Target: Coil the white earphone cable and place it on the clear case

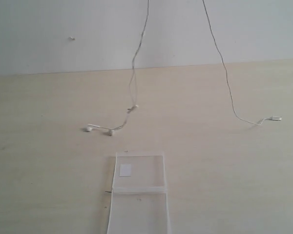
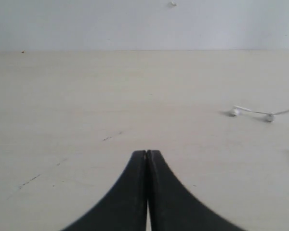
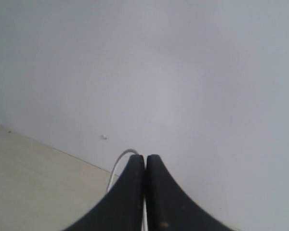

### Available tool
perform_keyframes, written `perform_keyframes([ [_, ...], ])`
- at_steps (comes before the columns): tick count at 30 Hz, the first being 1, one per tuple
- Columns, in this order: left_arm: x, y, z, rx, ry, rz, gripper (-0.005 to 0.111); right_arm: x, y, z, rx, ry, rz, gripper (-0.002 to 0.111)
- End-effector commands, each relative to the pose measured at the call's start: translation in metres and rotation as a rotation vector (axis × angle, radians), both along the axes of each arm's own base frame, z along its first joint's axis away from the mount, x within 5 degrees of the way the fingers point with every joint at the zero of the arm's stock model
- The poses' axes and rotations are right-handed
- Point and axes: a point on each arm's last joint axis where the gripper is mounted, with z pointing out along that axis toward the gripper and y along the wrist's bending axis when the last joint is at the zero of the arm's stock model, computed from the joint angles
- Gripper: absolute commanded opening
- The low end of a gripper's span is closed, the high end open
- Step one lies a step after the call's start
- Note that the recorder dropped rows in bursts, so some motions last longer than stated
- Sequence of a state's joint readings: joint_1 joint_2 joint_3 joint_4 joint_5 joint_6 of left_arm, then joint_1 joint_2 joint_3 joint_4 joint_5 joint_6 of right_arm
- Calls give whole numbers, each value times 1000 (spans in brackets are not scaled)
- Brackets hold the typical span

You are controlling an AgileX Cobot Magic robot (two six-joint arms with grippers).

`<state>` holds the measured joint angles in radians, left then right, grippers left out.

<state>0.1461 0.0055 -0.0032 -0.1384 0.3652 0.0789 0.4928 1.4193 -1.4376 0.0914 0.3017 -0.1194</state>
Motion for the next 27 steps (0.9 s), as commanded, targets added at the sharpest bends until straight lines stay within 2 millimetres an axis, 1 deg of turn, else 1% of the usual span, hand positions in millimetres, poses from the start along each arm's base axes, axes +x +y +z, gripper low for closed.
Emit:
perform_keyframes([
  [1,0,0,0,2,-12,-7,0,-1,-2,4,18,-26,-5,0],
  [8,0,0,0,2,-12,-7,0,-1,-2,7,43,-55,-9,0],
  [21,0,0,0,6,-13,-6,0,-1,-2,7,31,-53,-6,0],
  [24,0,0,2,9,-28,-4,0,-1,-2,7,31,-53,-6,0],
  [27,1,1,7,16,-84,4,0,-1,-2,7,33,-61,-7,0],
])
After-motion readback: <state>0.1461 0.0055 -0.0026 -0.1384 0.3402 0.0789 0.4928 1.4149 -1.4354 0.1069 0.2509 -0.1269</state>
